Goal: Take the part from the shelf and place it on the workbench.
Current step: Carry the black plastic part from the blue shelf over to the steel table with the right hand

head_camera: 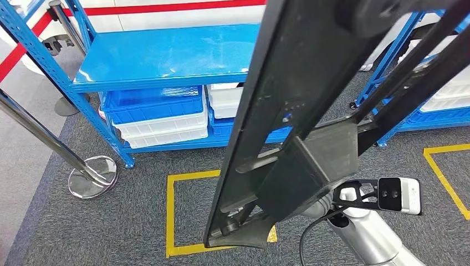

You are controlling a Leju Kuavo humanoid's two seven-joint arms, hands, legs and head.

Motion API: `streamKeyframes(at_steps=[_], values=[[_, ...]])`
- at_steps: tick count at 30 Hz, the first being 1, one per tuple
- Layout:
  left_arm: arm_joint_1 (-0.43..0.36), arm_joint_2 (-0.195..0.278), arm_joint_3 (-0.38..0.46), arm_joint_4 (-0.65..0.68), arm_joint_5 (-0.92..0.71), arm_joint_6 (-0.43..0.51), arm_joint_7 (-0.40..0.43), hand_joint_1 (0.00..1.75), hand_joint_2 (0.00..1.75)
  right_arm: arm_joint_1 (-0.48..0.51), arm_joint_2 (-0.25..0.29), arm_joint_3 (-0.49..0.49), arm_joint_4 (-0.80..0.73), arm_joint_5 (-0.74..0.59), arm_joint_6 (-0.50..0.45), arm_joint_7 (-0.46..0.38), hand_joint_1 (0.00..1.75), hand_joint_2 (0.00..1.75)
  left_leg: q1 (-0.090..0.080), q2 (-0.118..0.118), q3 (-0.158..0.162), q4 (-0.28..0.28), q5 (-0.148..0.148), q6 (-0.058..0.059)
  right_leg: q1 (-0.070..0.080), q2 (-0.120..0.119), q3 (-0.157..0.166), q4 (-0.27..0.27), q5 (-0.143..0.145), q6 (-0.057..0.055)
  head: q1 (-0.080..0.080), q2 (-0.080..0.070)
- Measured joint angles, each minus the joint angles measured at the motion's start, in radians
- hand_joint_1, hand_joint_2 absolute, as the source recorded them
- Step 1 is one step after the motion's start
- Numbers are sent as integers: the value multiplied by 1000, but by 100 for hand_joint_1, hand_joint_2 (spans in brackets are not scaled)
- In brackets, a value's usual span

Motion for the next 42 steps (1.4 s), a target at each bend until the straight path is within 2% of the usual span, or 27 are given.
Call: streamKeyframes(at_steps=[2,4,6,8,9,11,12,13,14,15,16,18,19,22,24,26,27,28,29,30,31,33,35,37,38,40,42], values=[[4,0,3,0,1,2,0,0,175,28,0,-46,4,5,37,-1,175,175,0,-2,91,-144,43,6,1,1,-5,4,2,5,0,0],[5,0,5,0,2,3,-1,0,175,43,0,-81,5,6,52,-1,175,175,-4,-4,134,-221,52,16,2,3,-11,7,7,15,0,0],[6,0,7,0,2,4,-2,0,175,56,0,-102,7,7,59,-2,175,175,-7,-3,133,-230,53,27,3,8,-16,7,14,28,0,0],[6,0,12,0,2,3,-2,0,175,65,4,-121,9,8,65,-2,175,175,-3,5,131,-239,62,42,2,12,-27,27,-2,38,0,0],[6,0,14,0,1,2,-3,0,175,68,8,-131,10,10,67,-3,175,175,-1,12,129,-244,67,50,2,14,-43,61,-26,42,0,0],[7,0,17,0,-1,-2,-4,0,175,81,17,-151,10,24,70,-4,175,175,-1,23,122,-245,72,58,0,15,-99,185,-95,45,0,0],[7,0,17,0,-2,-5,-5,0,175,95,22,-161,7,39,72,-5,175,175,-2,29,119,-244,74,59,-1,15,-126,247,-119,46,0,0],[7,0,18,0,-3,-9,-5,0,175,114,25,-170,3,57,76,-5,175,175,-3,34,115,-241,74,59,-1,15,-142,284,-127,47,0,0],[7,0,18,0,-5,-12,-6,0,175,137,28,-178,-6,79,81,-6,175,175,-3,40,112,-238,74,59,-2,14,-140,287,-117,48,0,0],[7,0,18,0,-6,-15,-6,0,175,159,29,-185,-17,101,88,-6,175,175,-3,45,110,-234,73,57,-4,10,-117,248,-90,48,0,0],[7,0,18,0,-8,-16,-4,0,175,178,29,-191,-30,124,97,-6,175,175,-3,51,109,-228,71,53,-6,-2,-82,181,-57,48,0,0],[7,0,18,0,-9,-17,0,0,175,197,30,-198,-49,164,107,-6,175,175,-9,63,105,-216,64,42,-2,-35,-26,66,-19,41,0,0],[6,1,19,0,-9,-17,2,0,175,199,30,-198,-54,181,99,-7,175,175,-12,70,103,-212,62,37,1,-44,-16,40,-14,35,0,0],[0,2,19,0,-9,-16,8,0,175,182,31,-180,-57,212,40,-7,175,175,-13,90,100,-207,59,20,4,-19,-27,36,-8,13,0,0],[-3,4,19,0,-11,-16,10,0,175,161,29,-163,-58,217,10,-7,175,175,-8,59,85,-167,26,8,2,-3,-32,33,0,-1,0,0],[-3,8,19,0,-16,-19,17,0,175,135,28,-141,-58,214,-30,-8,175,175,-6,18,37,-52,-44,1,3,14,-40,33,7,-11,0,0],[-2,12,19,0,-21,-23,23,0,175,120,28,-125,-58,211,-63,-8,175,175,-6,10,8,16,-74,0,5,25,-44,33,11,-14,0,0],[-2,16,19,0,-27,-28,28,0,175,105,28,-108,-58,207,-98,-8,175,175,-6,8,-11,63,-87,2,7,37,-48,33,14,-16,0,0],[-2,21,18,0,-33,-36,31,0,175,92,27,-90,-60,204,-135,-8,175,175,-6,6,-15,76,-82,5,10,49,-50,34,16,-17,0,0],[-4,26,18,0,-39,-43,31,0,175,82,27,-74,-64,205,-170,-8,175,175,-8,4,-1,49,-59,11,13,61,-51,34,18,-17,0,0],[-5,31,16,0,-47,-46,25,0,175,78,27,-59,-71,215,-204,-8,175,175,-9,-6,31,-14,-23,20,15,73,-50,34,20,-17,0,0],[-7,44,10,0,-59,-46,9,0,175,84,27,-35,-97,259,-269,-8,175,175,-12,-53,96,-148,30,43,17,91,-52,34,23,-15,0,0],[-8,57,1,0,-69,-44,-2,0,175,109,27,-15,-132,316,-321,-8,175,175,-16,-81,125,-208,41,56,11,108,-58,34,29,-6,0,0],[-10,68,-7,0,-76,-52,-8,0,175,140,26,1,-172,363,-353,-7,175,175,-16,-63,131,-227,48,55,7,123,-64,31,35,6,0,0],[-11,73,-10,0,-79,-59,-14,0,175,152,26,7,-191,379,-364,-6,175,175,-13,-51,136,-240,55,55,8,113,-67,35,31,11,0,0],[-12,82,-15,0,-81,-74,-27,0,175,163,26,14,-219,397,-374,-5,175,175,-7,-22,143,-263,68,55,10,70,-94,90,-10,21,0,0],[-13,88,-17,0,-76,-90,-38,0,175,170,27,20,-237,408,-374,-2,175,175,-7,7,142,-264,69,57,4,34,-149,209,-74,33,0,0]])
